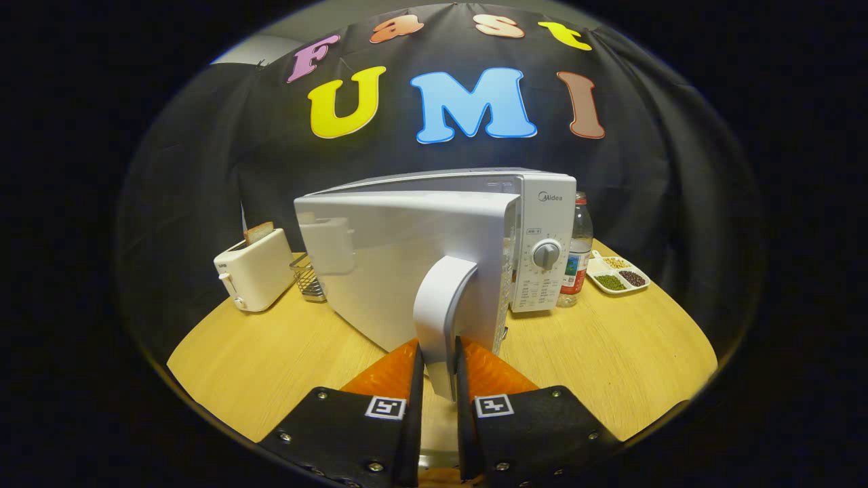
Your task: Open the microwave, put the food inside, and close the microwave door.
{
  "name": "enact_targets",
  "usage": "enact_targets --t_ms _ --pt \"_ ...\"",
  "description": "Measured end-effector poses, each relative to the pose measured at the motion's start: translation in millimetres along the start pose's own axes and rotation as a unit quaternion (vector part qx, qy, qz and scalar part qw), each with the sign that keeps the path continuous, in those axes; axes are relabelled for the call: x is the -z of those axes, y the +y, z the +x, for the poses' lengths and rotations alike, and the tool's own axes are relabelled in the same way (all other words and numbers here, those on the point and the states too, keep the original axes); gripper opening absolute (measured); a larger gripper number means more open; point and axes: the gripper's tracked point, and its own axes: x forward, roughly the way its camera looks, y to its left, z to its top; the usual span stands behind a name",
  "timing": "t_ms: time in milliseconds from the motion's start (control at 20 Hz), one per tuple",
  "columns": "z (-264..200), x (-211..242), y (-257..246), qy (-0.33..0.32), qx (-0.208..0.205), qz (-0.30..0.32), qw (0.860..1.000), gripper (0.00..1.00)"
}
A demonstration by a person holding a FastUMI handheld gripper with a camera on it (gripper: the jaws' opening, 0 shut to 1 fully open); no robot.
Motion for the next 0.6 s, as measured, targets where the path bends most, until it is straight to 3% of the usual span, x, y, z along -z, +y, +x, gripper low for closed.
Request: enact_targets --t_ms 600 --pt "-49 30 91 0.006 -0.051 -0.031 0.998 0.24"
